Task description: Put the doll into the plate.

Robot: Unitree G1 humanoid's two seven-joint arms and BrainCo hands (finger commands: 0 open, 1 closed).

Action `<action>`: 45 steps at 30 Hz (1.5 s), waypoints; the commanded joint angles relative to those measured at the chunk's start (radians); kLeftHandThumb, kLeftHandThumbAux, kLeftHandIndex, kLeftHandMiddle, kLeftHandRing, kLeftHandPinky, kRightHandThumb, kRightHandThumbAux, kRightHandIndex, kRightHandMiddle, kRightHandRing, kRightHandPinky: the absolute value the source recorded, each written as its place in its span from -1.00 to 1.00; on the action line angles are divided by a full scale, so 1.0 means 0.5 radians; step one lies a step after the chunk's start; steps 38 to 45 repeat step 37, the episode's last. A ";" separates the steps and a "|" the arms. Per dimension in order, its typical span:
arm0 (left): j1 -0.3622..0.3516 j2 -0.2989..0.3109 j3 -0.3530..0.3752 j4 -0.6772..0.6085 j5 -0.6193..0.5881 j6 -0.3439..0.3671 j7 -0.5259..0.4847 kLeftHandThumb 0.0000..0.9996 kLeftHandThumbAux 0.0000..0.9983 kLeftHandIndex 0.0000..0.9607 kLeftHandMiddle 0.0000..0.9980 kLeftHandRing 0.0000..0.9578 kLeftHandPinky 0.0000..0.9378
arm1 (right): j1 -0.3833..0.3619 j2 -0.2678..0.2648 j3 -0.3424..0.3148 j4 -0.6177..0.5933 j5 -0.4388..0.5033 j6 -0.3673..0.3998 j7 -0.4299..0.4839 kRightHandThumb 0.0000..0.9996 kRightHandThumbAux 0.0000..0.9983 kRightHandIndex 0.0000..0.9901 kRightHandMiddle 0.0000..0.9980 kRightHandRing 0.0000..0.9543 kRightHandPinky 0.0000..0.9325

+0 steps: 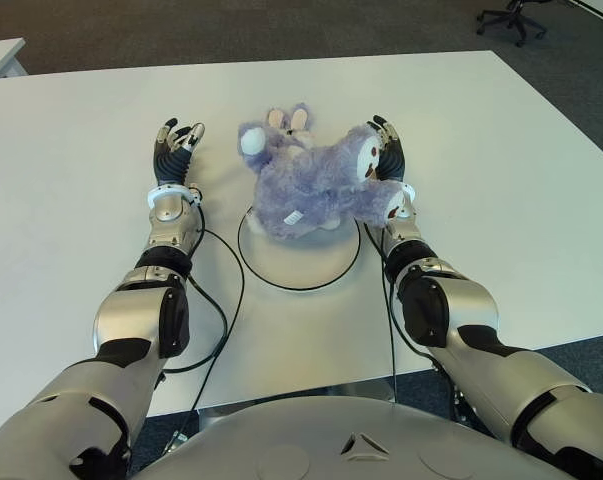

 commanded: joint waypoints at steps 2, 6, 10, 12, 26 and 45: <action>0.190 -0.089 -0.015 0.126 0.010 0.142 0.001 -1.00 0.09 -0.77 -0.57 -0.61 -0.68 | 0.264 0.032 -0.016 0.159 0.024 0.144 -0.025 -0.87 0.52 -0.72 -0.66 -0.67 -0.66; 0.192 -0.090 -0.013 0.126 0.007 0.140 -0.003 -1.00 0.10 -0.78 -0.58 -0.61 -0.69 | 0.264 0.029 -0.013 0.159 0.021 0.147 -0.032 -0.86 0.52 -0.72 -0.66 -0.67 -0.65; 0.192 -0.090 -0.012 0.127 0.007 0.142 -0.001 -1.00 0.10 -0.80 -0.58 -0.62 -0.76 | 0.265 0.025 -0.011 0.160 0.019 0.149 -0.035 -0.86 0.52 -0.72 -0.66 -0.67 -0.66; 0.191 -0.090 -0.012 0.127 0.008 0.146 0.002 -1.00 0.10 -0.80 -0.58 -0.62 -0.75 | 0.266 0.022 -0.007 0.160 0.015 0.148 -0.033 -0.87 0.50 -0.72 -0.67 -0.68 -0.67; 0.198 -0.092 -0.008 0.113 0.002 0.160 0.000 -1.00 0.10 -0.77 -0.57 -0.61 -0.73 | 0.277 0.010 0.001 0.159 0.017 0.141 -0.023 -0.85 0.49 -0.72 -0.66 -0.67 -0.67; 0.209 -0.095 -0.009 0.105 0.002 0.147 -0.004 -1.00 0.12 -0.79 -0.58 -0.64 -0.77 | 0.279 0.005 -0.003 0.158 0.024 0.141 -0.026 -0.84 0.51 -0.71 -0.64 -0.65 -0.64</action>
